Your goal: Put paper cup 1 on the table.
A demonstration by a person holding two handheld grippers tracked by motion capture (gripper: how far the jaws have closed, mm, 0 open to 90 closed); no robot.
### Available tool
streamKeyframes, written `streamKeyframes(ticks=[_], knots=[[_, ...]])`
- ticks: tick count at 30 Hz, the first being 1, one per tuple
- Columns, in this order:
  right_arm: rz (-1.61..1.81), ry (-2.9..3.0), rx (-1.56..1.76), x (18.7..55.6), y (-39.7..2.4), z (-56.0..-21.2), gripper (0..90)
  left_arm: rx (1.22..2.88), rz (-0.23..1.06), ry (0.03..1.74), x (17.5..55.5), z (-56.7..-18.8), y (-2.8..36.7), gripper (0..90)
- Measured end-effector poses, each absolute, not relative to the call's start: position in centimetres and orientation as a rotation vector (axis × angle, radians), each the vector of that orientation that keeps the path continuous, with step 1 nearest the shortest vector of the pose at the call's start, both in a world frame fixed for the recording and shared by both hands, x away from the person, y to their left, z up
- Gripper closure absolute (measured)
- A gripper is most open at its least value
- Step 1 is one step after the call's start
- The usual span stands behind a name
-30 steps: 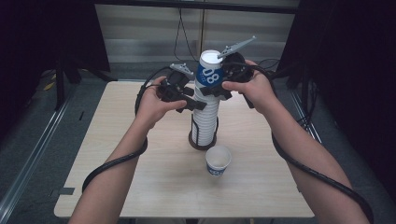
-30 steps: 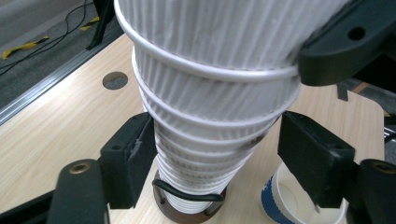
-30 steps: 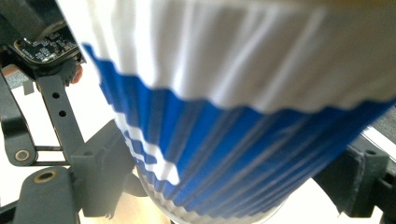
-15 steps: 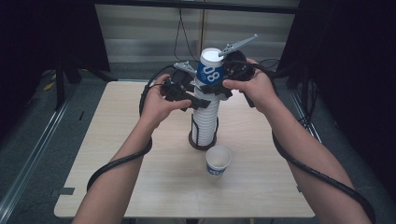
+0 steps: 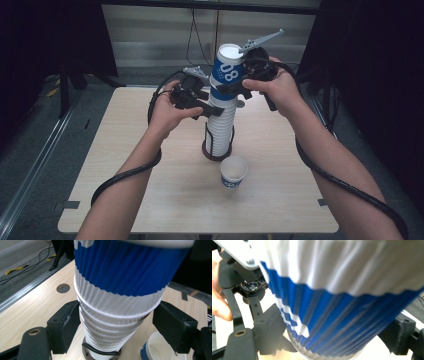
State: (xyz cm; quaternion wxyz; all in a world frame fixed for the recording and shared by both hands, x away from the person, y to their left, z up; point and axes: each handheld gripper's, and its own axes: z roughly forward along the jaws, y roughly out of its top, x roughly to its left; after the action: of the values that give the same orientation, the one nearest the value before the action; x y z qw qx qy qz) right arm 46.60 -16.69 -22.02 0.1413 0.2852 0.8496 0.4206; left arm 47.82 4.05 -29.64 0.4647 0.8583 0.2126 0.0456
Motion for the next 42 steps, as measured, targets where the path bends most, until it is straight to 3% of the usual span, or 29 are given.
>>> streamKeyframes(ticks=[33,42], knots=[[1.279,2.396,0.789,45.8,-17.6,-21.2,22.2,2.113,0.093,0.553,47.4,-29.7,5.3,18.9],[1.252,2.422,0.796,45.9,-17.4,-22.4,17.3,2.119,0.087,0.549,47.4,-29.7,5.3,18.8]])
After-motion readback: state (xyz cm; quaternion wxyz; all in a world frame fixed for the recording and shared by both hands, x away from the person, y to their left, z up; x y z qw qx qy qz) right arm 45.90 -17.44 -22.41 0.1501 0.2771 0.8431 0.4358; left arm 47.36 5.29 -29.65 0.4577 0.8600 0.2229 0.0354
